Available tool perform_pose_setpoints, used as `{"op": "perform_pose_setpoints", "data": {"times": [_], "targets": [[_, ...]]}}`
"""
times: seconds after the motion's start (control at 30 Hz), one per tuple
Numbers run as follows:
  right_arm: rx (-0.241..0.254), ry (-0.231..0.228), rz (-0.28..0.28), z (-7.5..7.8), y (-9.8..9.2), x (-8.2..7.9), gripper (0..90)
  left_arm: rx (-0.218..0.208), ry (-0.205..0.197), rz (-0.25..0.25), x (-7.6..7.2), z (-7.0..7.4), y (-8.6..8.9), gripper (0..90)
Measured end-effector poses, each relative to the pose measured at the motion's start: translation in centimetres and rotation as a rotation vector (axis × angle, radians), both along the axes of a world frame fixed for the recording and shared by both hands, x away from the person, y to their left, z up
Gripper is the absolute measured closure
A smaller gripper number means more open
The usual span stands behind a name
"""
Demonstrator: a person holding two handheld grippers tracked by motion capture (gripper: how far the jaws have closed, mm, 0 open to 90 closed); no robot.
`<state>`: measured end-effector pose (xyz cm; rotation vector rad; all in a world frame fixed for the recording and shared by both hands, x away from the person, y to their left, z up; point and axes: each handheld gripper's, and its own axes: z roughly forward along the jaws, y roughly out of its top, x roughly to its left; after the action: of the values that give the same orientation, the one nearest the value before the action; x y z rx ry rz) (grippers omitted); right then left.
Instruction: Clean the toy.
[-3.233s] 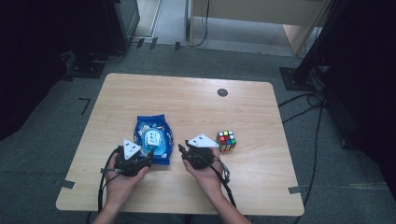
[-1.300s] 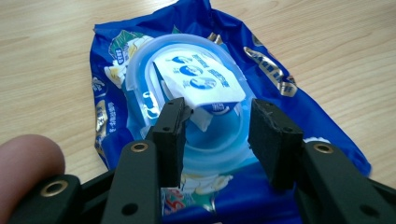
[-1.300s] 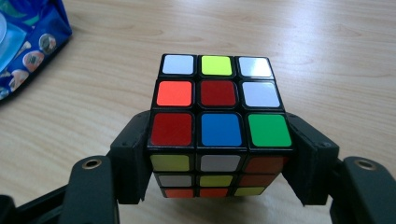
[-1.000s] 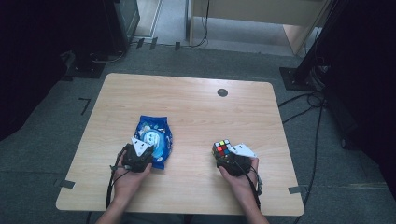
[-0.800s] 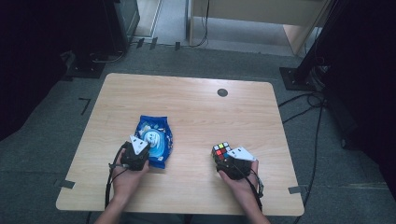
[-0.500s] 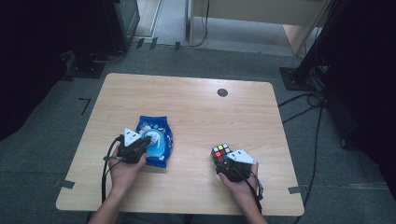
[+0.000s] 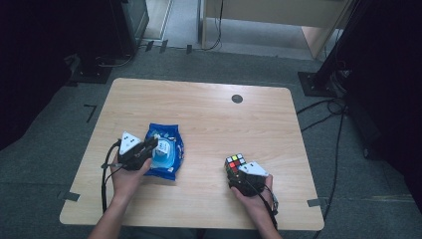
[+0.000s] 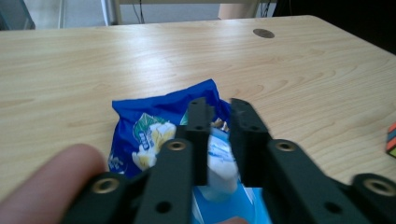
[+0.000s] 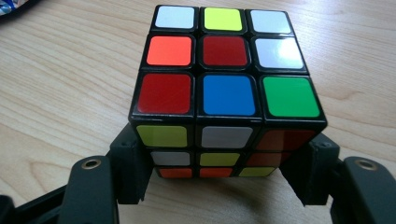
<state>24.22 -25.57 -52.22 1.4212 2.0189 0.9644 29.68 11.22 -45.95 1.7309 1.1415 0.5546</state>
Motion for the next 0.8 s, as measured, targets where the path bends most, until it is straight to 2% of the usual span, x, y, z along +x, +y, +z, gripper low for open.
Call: {"op": "perform_pose_setpoints", "data": {"times": [0.03,0.07,0.1,0.13,0.2,0.23,0.27,0.3,0.33,0.37,0.4,0.43,0.5,0.53,0.57,0.6,0.63,0.67,0.7,0.73,0.77,0.8], "targets": [[0.001,0.0,0.0,0.0,0.0,0.0,34.2,0.001,0.014,0.002,-0.5,-0.1,0.2,62.7],[0.003,0.0,0.001,0.0,0.0,0.0,34.2,0.01,0.027,-0.001,-0.8,-0.2,0.2,58.9],[0.004,0.002,0.002,0.0,-0.1,0.0,34.1,0.066,0.071,-0.015,-1.2,-0.7,0.0,54.9],[0.006,0.002,0.003,0.0,-0.1,0.1,33.9,0.066,0.071,-0.015,-1.2,-0.7,0.0,52.0],[0.014,0.002,0.002,0.0,-0.1,0.1,33.3,0.112,0.102,-0.018,-1.5,-1.2,-0.3,46.9],[0.02,0.002,0.002,0.0,-0.1,0.1,33.0,0.142,0.137,-0.013,-1.3,-1.5,-0.6,44.6],[0.02,0.002,0.002,0.0,-0.1,0.1,33.0,0.142,0.137,-0.013,-1.3,-1.5,-0.6,42.3],[0.028,0.005,0.003,0.0,-0.2,0.1,32.7,0.191,0.167,-0.012,-1.1,-1.9,-1.2,40.1],[0.03,0.005,0.003,0.0,-0.2,0.1,32.7,0.191,0.167,-0.012,-1.1,-1.9,-1.2,38.3],[0.033,0.006,0.002,0.0,-0.2,0.1,32.6,0.263,0.192,0.0,-0.7,-2.1,-2.0,37.1],[0.033,0.006,0.002,0.0,-0.2,0.1,32.6,0.263,0.192,0.0,-0.7,-2.1,-2.0,37.5],[0.031,0.006,0.002,0.0,-0.2,0.1,32.6,0.291,0.176,0.038,-0.4,-2.1,-2.6,39.3],[0.03,0.006,0.002,0.0,-0.2,0.1,32.6,0.305,0.165,0.049,-0.3,-2.0,-2.9,41.4],[0.029,0.006,0.001,0.0,-0.2,0.1,32.7,0.314,0.158,0.047,-0.2,-2.1,-3.2,44.1],[0.03,0.005,0.001,0.0,-0.2,0.1,32.7,0.332,0.145,0.034,-0.2,-2.2,-3.5,52.0],[0.03,0.005,0.001,0.0,-0.2,0.1,32.7,0.341,0.137,0.029,-0.2,-2.3,-3.7,52.0],[0.031,0.005,0.0,0.0,-0.2,0.1,32.7,0.355,0.125,0.028,-0.3,-2.4,-3.9,56.5],[0.034,0.005,0.0,0.0,-0.2,0.1,32.7,0.357,0.114,0.03,-0.3,-2.5,-4.0,68.6],[0.033,0.005,0.0,0.0,-0.2,0.1,32.7,0.357,0.106,0.021,-0.3,-2.5,-3.9,74.1],[0.033,0.005,0.0,0.0,-0.2,0.1,32.7,0.353,0.1,0.006,-0.2,-2.5,-3.9,74.1],[0.03,0.006,-0.003,0.0,-0.2,0.1,32.7,0.345,0.087,-0.017,-0.1,-2.3,-3.6,87.5],[0.03,0.006,-0.003,0.0,-0.2,0.1,32.7,0.345,0.087,-0.017,-0.1,-2.3,-3.6,89.1]]}}
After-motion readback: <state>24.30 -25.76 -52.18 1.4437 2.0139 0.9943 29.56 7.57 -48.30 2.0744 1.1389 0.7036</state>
